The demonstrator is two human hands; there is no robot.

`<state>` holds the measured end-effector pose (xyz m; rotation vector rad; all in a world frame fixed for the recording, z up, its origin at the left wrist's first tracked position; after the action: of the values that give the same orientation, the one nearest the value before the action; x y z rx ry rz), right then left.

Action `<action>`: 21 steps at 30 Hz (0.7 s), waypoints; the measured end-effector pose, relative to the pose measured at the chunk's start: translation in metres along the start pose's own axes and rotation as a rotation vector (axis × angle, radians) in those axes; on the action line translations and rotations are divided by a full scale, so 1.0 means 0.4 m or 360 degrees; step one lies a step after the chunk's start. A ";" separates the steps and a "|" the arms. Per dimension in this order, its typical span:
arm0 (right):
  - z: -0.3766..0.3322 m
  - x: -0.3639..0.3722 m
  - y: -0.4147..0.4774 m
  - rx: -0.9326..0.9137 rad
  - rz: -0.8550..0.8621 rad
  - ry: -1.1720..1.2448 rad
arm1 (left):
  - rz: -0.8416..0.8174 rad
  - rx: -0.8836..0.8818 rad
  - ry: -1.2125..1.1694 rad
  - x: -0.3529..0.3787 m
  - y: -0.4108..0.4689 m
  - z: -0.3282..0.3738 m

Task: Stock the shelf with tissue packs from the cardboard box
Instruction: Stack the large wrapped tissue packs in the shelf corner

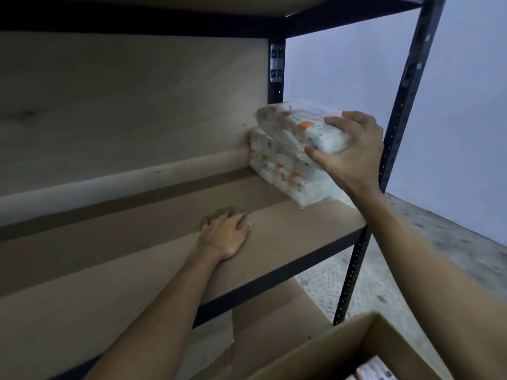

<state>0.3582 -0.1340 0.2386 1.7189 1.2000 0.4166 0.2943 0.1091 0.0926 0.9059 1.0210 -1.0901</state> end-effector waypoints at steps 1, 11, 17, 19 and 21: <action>0.018 0.005 0.011 0.0011 -0.0011 -0.0006 | 0.0007 0.0003 0.0003 0.001 0.009 -0.001; 0.147 0.087 0.115 0.0120 -0.0227 -0.0021 | 0.0111 0.0009 0.0024 0.013 0.037 -0.010; 0.181 0.151 0.148 0.0146 -0.0324 0.0057 | 0.0109 0.0007 0.0026 0.016 0.042 -0.011; 0.192 0.165 0.148 0.0147 -0.0323 0.0070 | 0.0118 0.0006 0.0024 0.018 0.042 -0.013; 0.198 0.171 0.147 0.0133 -0.0348 0.0085 | 0.0122 0.0002 0.0026 0.020 0.043 -0.015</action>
<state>0.4775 -0.1188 0.2345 1.6330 1.4451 0.2849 0.3110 0.1166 0.0847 0.9487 0.9910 -1.0208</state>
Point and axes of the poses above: each hand's wrist, its own y-axis towards the middle knuckle, its own x-axis out of the palm, z = x × y, the point moved 5 cm from there along y, towards the middle knuckle, and after that the axes turned 1 degree about -x, right-handed, at the moved point
